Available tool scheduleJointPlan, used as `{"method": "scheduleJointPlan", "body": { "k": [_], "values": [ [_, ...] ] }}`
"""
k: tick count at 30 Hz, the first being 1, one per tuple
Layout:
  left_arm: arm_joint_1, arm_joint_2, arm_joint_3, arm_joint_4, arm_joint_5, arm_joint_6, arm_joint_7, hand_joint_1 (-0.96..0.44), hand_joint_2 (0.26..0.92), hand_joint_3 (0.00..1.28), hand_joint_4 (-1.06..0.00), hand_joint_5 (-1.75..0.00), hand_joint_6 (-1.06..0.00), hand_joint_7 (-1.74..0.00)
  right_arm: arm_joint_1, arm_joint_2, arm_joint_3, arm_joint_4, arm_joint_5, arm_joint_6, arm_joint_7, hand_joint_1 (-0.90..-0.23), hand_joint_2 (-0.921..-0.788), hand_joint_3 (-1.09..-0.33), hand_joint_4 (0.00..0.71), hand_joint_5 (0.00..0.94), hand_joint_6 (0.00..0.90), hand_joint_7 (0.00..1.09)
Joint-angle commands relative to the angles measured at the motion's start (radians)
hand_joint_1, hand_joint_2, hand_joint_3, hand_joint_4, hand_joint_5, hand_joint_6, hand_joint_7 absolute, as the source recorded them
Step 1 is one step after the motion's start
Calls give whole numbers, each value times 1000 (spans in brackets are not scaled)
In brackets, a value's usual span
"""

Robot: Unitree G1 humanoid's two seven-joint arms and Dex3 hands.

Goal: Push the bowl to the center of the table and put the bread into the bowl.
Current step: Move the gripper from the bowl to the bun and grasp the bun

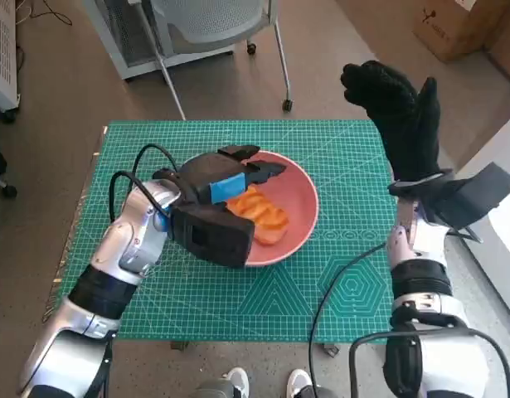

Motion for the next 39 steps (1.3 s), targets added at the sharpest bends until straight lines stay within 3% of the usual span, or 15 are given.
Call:
{"method": "scheduleJointPlan", "body": {
  "k": [1, 16, 24, 39],
  "values": [
    [45, 36, 43, -114, -27, -11, 2, -373, 788, 1, 1, 1, -207, -9, 16, 1, 6, 17, -8, 18, 0, -645, -921, -643, 205, 1, 343, 1],
    [186, 248, 282, -396, -93, -81, 7, -462, 779, 0, -74, -21, -288, -35, 9, -9, 0, 13, 1, 38, 5, -654, -921, -649, 205, 1, 344, 2],
    [286, 340, 404, -474, -113, -65, -9, -405, 720, 0, -152, -16, -374, -33, 10, -11, 5, 15, -11, 28, -9, -651, -921, -656, 201, 0, 343, 1],
    [411, 427, 461, -428, -116, -107, 0, -480, 717, 3, -159, -1, -371, -7, -3, -7, 15, 27, -17, 31, -16, -645, -921, -662, 189, 0, 340, 0]
  ]
}}
